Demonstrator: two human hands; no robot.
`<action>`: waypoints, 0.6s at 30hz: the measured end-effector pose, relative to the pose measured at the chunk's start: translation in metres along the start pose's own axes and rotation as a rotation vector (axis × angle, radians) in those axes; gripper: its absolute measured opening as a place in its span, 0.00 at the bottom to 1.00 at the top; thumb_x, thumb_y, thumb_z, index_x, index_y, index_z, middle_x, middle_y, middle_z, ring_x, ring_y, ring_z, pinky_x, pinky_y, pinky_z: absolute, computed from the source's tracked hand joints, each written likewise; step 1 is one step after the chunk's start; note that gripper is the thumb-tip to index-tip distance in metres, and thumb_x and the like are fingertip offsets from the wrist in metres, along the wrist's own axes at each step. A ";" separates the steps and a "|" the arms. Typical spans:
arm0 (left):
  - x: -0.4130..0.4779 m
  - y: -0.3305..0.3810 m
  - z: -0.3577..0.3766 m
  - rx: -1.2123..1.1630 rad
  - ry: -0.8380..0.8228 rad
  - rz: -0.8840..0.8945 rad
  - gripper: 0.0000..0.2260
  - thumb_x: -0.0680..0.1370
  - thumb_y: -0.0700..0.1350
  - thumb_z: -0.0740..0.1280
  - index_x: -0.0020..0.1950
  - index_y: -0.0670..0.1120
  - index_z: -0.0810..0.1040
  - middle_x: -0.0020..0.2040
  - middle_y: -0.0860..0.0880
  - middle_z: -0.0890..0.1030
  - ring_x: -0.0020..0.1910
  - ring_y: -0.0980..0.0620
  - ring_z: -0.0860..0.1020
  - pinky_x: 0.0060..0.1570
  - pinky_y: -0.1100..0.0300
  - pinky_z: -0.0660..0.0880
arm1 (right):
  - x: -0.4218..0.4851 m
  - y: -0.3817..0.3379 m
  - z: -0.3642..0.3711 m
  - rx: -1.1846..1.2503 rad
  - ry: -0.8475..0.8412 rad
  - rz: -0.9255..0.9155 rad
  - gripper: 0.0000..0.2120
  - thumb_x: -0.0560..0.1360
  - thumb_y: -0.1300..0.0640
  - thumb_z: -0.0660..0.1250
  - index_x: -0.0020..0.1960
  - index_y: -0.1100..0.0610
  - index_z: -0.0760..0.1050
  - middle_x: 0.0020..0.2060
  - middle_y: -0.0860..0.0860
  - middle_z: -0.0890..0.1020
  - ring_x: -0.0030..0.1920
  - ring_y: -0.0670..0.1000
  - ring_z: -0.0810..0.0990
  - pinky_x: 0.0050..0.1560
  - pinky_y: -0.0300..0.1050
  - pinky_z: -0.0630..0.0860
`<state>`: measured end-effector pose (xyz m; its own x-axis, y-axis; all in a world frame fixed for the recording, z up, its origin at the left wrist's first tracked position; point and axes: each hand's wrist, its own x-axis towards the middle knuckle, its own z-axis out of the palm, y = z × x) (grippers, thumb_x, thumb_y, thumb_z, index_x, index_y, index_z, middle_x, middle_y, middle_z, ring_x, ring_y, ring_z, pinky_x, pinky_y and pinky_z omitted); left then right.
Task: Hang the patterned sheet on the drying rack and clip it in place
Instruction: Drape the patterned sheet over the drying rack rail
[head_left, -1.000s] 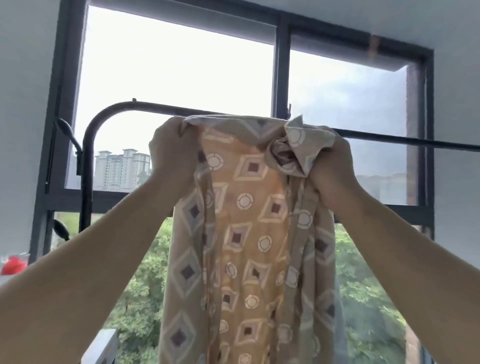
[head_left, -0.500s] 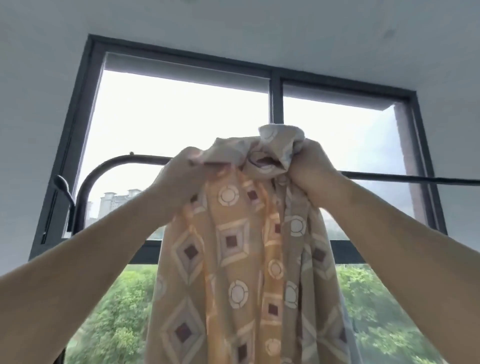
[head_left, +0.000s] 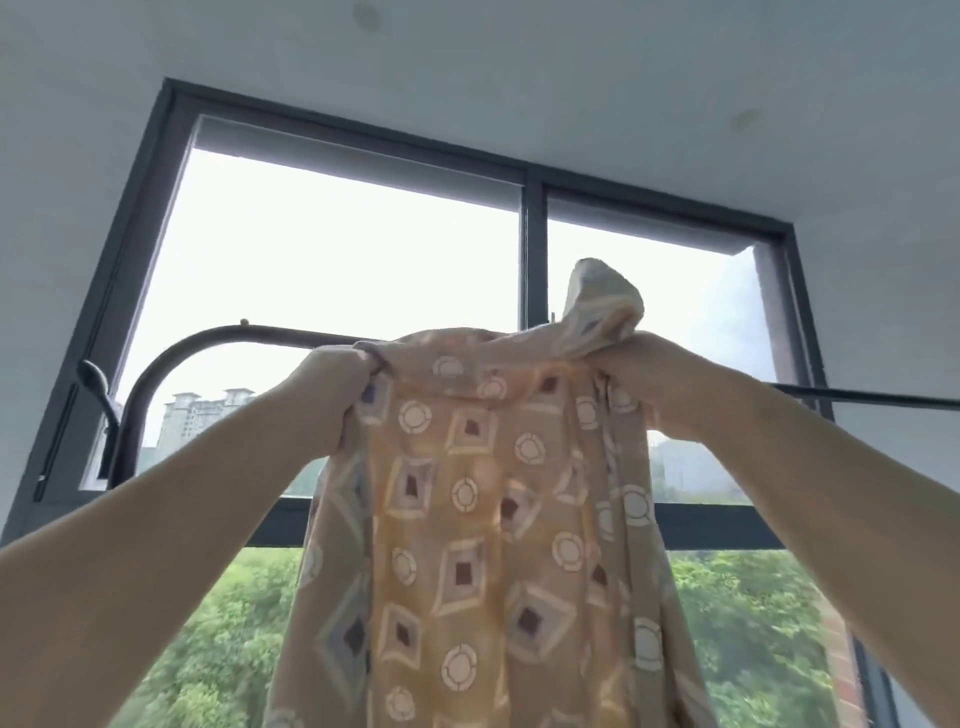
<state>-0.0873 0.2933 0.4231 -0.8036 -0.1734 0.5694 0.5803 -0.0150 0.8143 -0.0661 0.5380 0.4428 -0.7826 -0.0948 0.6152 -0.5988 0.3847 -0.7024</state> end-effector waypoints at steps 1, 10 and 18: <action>0.002 -0.002 -0.002 0.061 -0.001 -0.003 0.10 0.78 0.38 0.60 0.41 0.41 0.79 0.42 0.40 0.75 0.40 0.44 0.73 0.38 0.54 0.71 | -0.002 0.001 -0.004 0.081 0.053 0.013 0.04 0.75 0.60 0.66 0.45 0.60 0.78 0.39 0.57 0.81 0.33 0.52 0.80 0.33 0.41 0.78; -0.022 -0.017 0.025 0.410 -0.155 0.035 0.05 0.70 0.33 0.62 0.39 0.42 0.75 0.35 0.45 0.75 0.34 0.50 0.72 0.34 0.62 0.68 | 0.002 0.006 0.012 0.127 0.216 -0.128 0.07 0.78 0.56 0.63 0.45 0.55 0.79 0.39 0.52 0.83 0.38 0.50 0.81 0.38 0.40 0.79; -0.029 -0.009 0.036 0.347 -0.413 -0.076 0.09 0.78 0.45 0.65 0.46 0.40 0.79 0.39 0.46 0.82 0.37 0.51 0.80 0.41 0.59 0.79 | -0.003 0.006 0.034 -0.029 -0.004 -0.196 0.09 0.79 0.60 0.62 0.50 0.60 0.80 0.42 0.56 0.84 0.42 0.53 0.82 0.47 0.48 0.80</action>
<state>-0.0734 0.3336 0.4032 -0.8674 0.2174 0.4475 0.4967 0.3258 0.8044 -0.0730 0.5099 0.4241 -0.6522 -0.1743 0.7377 -0.7347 0.3848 -0.5587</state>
